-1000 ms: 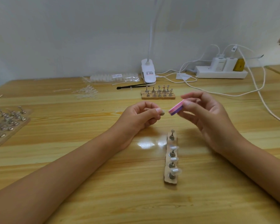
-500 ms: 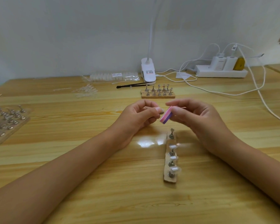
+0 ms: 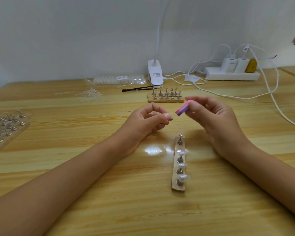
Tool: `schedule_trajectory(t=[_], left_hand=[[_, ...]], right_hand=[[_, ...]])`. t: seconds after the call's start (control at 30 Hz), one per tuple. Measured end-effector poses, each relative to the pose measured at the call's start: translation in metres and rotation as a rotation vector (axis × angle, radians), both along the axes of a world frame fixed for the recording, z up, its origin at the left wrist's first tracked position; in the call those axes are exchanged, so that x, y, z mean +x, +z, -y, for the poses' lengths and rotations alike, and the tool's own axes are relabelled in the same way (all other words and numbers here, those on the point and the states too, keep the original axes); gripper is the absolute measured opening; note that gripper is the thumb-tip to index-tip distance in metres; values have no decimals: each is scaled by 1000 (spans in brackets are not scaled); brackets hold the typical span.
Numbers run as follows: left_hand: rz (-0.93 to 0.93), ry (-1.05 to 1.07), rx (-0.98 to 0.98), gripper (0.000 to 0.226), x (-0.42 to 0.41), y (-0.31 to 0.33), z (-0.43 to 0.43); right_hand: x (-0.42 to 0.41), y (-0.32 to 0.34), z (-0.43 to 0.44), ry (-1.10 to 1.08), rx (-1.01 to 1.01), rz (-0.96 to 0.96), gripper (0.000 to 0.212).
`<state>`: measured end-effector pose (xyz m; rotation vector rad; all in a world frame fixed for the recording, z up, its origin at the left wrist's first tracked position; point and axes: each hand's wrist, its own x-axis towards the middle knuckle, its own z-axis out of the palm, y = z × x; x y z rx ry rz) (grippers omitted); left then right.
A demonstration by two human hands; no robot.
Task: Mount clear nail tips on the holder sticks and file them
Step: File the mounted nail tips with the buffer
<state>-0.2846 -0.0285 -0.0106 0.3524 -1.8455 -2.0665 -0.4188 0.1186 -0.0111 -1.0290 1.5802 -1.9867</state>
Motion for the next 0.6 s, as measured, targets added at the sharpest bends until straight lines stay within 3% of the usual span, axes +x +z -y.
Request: schedule_trajectory(t=[0.17,0.37,0.6], left_hand=[[-12,-12,-8,15,0,-2,0],[9,9,-48,7,1,-1,-2],[-16,27,59,11,4,3,-2]], right_hand=[[3,-3,-3,178,50,-83,24],[-7,2,-2,-123,-79,53,16],[-9,2,-5,-49,-60,121,21]])
